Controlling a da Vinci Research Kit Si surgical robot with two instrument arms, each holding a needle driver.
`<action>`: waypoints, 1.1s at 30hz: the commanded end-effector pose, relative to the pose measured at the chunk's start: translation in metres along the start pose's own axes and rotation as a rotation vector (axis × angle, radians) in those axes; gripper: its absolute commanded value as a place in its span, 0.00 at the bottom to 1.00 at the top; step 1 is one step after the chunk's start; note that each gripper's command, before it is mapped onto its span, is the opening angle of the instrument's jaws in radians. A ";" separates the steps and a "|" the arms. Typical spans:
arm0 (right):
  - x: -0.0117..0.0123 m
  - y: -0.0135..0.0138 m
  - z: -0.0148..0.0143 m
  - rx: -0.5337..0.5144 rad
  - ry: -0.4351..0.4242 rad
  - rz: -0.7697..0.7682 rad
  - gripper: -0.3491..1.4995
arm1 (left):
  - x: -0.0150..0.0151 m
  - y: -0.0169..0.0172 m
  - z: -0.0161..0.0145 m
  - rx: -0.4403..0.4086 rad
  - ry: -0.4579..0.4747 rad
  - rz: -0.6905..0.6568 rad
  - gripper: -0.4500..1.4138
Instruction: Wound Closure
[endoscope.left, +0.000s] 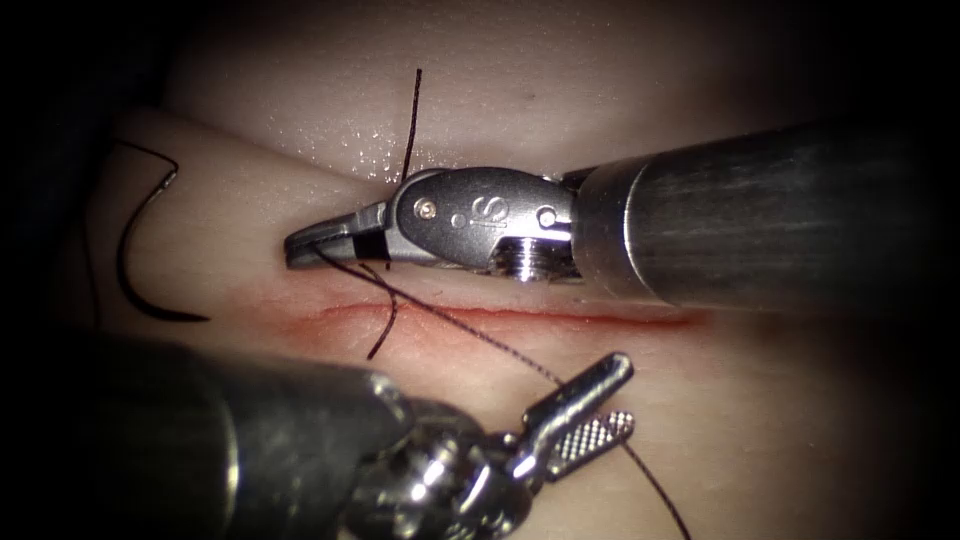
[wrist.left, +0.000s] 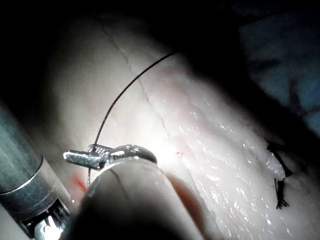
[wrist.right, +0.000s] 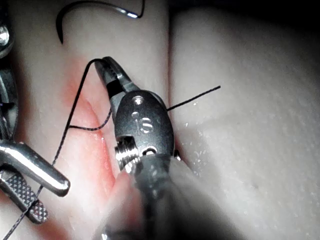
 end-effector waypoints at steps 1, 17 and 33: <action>-0.0003 0.0002 0.0009 0.002 0.002 -0.002 0.00 | 0.0002 0.0008 0.0004 0.000 0.001 -0.001 0.32; -0.0007 -0.0011 -0.0013 -0.012 0.017 0.002 0.00 | -0.0019 -0.0005 -0.0085 -0.019 -0.089 -0.036 0.00; 0.0004 -0.0051 -0.0063 -0.053 0.063 0.048 0.00 | -0.0081 -0.0036 -0.0207 -0.024 -0.232 -0.039 0.00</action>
